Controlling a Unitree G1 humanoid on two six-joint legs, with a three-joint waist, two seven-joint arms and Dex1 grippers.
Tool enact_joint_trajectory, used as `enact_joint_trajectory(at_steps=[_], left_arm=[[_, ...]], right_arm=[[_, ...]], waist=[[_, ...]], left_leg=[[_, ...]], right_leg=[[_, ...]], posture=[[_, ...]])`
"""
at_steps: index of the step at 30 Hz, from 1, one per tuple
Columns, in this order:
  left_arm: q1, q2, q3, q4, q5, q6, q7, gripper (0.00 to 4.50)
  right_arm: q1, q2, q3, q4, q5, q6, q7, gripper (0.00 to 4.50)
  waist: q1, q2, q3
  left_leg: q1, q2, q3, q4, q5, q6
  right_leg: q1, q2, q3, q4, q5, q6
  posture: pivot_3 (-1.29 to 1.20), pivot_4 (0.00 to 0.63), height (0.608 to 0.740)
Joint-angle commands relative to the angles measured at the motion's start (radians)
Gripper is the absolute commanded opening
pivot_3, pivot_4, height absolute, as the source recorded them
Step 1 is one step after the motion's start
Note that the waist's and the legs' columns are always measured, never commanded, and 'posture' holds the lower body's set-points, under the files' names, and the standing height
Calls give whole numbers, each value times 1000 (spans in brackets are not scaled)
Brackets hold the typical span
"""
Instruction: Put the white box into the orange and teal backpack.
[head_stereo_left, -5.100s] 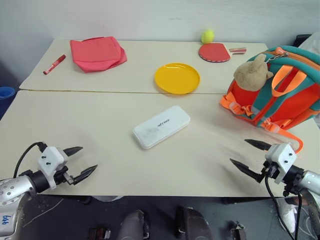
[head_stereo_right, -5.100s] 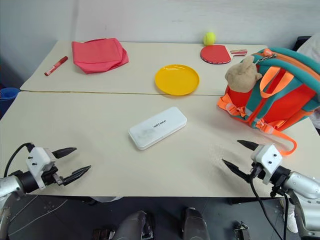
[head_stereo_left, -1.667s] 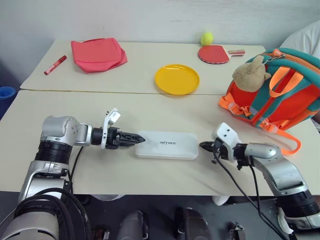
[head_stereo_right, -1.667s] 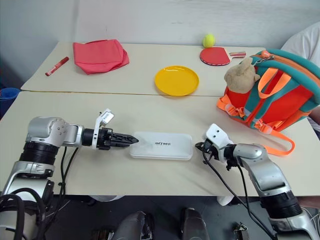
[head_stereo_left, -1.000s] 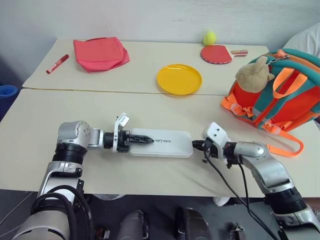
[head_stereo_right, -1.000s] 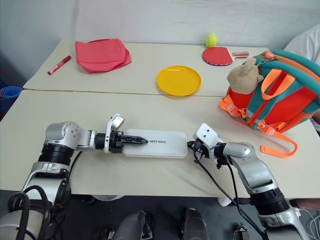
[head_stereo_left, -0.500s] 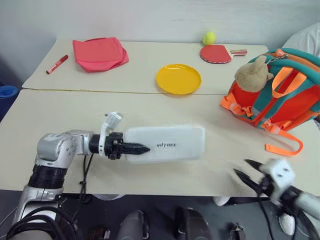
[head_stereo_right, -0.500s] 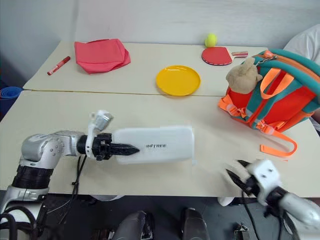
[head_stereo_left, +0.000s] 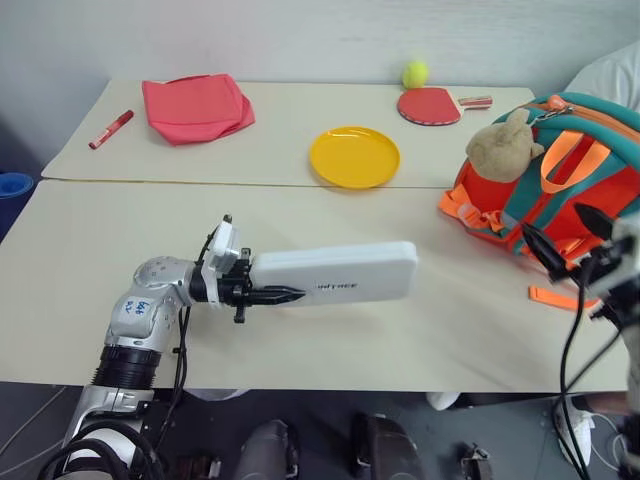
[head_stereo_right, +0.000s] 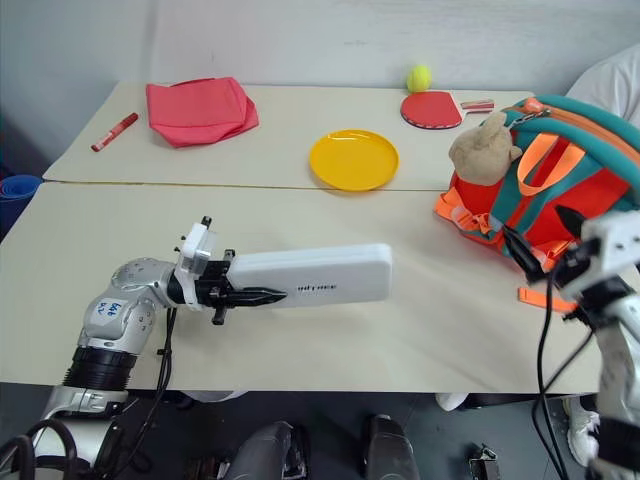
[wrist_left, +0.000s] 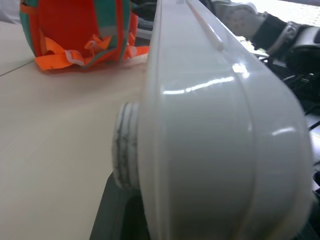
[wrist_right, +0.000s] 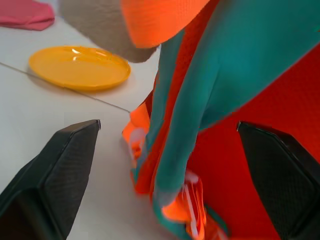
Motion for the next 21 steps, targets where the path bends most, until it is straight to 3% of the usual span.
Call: enact_joint_trajectory(at_steps=[1, 4, 9, 14, 21], left_arm=[[12, 31, 20, -41, -28, 16, -21, 1278], [32, 47, 52, -64, -38, 21, 3, 1278], [35, 102, 108, -88, -95, 106, -1, 1278], [-27, 197, 167, -72, -171, 251, -13, 1278], [-94, 296, 235, 46, -175, 348, 5, 1278]], right_arm=[[-111, -8, 72, 103, -2, -47, 85, 4310], [-190, 2, 146, 158, -15, -62, 145, 3637], [-272, 17, 210, 219, -32, -80, 181, 1784], [-295, 73, 270, 106, 26, -55, 249, 12], [-258, 111, 376, -260, 306, 287, 299, 12]], waist=[[0, 0, 0], [-4, 0, 0], [-10, 0, 0], [-21, 0, 0], [-29, 1, 1]], left_leg=[[0, 0, 0, 0, 0, 0], [-1, 0, 0, 0, 1, 1], [-1, 0, 0, 1, 1, 2], [-2, 0, -1, 1, 1, 2], [-2, 1, -1, 0, 0, 1]], right_leg=[[0, 0, 0, 0, 0, 0], [0, 0, 0, 2, 1, 1], [1, 0, 0, 2, 1, 2], [1, 0, -1, 3, 1, 2], [0, 1, -1, 2, 1, 2]], posture=[[0, 150, 740], [0, 150, 740], [0, 150, 740], [0, 150, 740], [0, 150, 740]])
